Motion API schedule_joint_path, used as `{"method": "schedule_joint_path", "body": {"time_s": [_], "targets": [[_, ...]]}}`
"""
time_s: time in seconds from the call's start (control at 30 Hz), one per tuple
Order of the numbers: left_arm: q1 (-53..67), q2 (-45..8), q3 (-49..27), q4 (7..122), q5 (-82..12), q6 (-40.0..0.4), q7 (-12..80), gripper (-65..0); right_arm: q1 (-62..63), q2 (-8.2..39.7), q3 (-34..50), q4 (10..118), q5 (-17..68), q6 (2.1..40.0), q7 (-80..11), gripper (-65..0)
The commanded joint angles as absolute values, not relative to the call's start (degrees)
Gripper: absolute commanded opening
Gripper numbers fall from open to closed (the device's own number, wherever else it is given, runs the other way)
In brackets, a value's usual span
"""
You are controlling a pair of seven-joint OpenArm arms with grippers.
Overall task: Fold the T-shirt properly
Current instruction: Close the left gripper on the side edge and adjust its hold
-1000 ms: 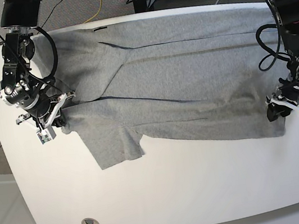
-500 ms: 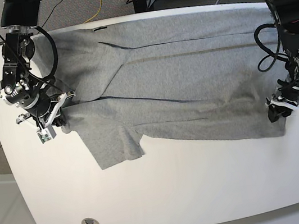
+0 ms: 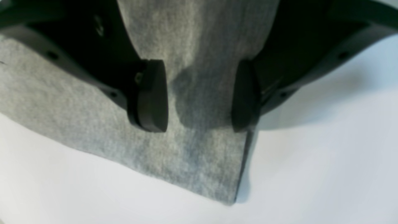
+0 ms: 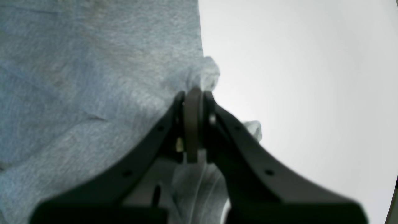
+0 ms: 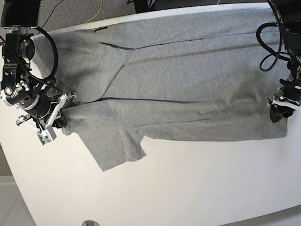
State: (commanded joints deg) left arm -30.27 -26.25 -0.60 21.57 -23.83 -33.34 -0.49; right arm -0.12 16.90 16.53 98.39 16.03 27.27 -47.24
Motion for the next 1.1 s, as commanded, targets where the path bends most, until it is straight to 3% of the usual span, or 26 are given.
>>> {"method": "schedule_joint_path", "body": {"time_s": [0.53, 0.67, 0.73, 0.87, 1.0, 1.1], "targets": [[-30.09, -25.55, -0.99, 22.09, -22.25, -31.41, -0.29, -33.2, 0.16, 16.93, 16.46, 98.3, 15.98, 27.22, -47.29, -63.1], [-29.96, -25.39, -0.85, 23.09, -21.91, -28.84, -0.17, -33.2, 0.11, 16.88, 16.52, 98.31, 15.92, 27.22, -47.3, -63.1], [-29.73, -25.77, -0.81, 24.7, -22.03, -23.86, 1.56, -32.3, 0.08, 16.85, 16.53, 98.64, 16.21, 27.23, -47.22, -63.2], [-28.97, -26.03, -0.93, 28.35, -22.08, -20.94, 2.57, -31.8, 0.1, 16.82, 16.53, 98.56, 16.09, 27.25, -47.18, -63.2], [-28.16, -26.04, -1.32, 31.56, -22.13, -21.5, 3.89, -31.1, 0.08, 16.8, 16.59, 98.51, 16.17, 27.23, -47.2, -63.2], [-27.02, -26.07, -2.25, 34.71, -22.58, -24.91, 5.38, -28.3, -0.02, 16.88, 16.52, 98.42, 16.18, 27.27, -47.12, -63.1]]}}
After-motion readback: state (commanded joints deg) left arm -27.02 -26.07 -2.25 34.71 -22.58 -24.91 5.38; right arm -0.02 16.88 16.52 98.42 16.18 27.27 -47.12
